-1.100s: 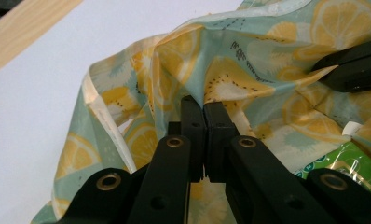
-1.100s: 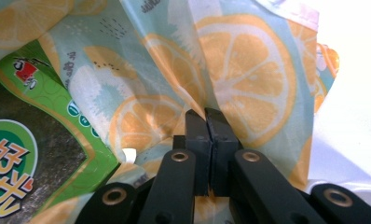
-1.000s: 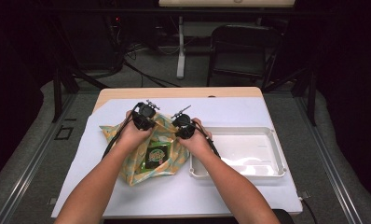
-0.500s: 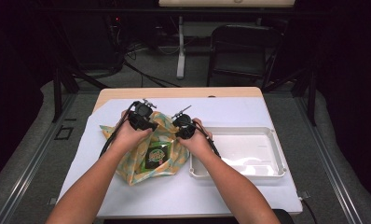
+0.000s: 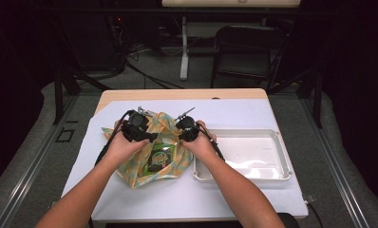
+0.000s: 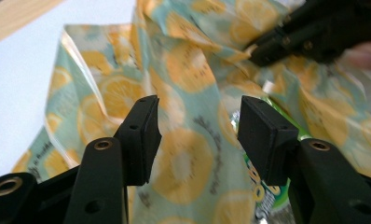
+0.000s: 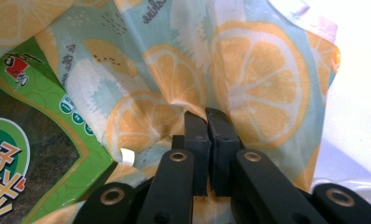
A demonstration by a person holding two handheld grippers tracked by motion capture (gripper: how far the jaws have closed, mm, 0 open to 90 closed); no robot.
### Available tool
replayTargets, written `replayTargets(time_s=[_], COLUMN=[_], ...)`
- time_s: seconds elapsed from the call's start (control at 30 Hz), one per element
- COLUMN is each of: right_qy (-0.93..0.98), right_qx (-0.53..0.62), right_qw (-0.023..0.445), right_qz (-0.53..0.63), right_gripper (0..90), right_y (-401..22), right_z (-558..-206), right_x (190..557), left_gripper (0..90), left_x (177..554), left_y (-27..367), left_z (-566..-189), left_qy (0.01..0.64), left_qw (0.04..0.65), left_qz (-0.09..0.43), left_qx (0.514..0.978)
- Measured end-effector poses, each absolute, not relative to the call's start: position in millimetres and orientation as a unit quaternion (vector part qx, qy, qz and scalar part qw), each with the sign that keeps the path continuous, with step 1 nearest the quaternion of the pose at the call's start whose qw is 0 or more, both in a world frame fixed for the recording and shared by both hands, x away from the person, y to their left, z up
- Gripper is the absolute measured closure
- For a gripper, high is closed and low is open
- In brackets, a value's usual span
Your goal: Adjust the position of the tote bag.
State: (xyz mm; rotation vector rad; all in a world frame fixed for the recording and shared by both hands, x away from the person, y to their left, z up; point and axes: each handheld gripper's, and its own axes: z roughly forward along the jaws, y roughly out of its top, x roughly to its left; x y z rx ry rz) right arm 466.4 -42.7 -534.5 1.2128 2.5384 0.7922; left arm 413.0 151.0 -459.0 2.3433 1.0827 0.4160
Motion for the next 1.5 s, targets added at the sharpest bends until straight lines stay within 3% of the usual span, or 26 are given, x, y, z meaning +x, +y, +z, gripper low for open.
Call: replayTargets(time_s=[0.1, 0.3, 0.63, 0.8, 1.5], right_qy=[0.863, 0.862, 0.862, 0.863, 0.866], right_qx=[0.414, 0.414, 0.415, 0.413, 0.412], right_qw=[0.110, 0.110, 0.107, 0.108, 0.106], right_qz=[0.268, 0.269, 0.271, 0.269, 0.262], right_gripper=[88.4, 88.2, 88.2, 88.1, 88.0], right_y=[-42, -41, -42, -43, -43], right_z=[-535, -535, -534, -534, -535], right_x=[466, 466, 466, 466, 465], left_gripper=[47.8, 51.4, 77.9, 86.6, 90.0], left_x=[406, 399, 402, 407, 429], left_y=[149, 140, 142, 148, 195], left_z=[-461, -473, -490, -495, -517], left_qy=[0.395, 0.383, 0.384, 0.392, 0.459], left_qw=[0.272, 0.237, 0.196, 0.189, 0.164], left_qz=[0.146, 0.170, 0.163, 0.164, 0.170], left_qx=[0.865, 0.877, 0.888, 0.885, 0.857])
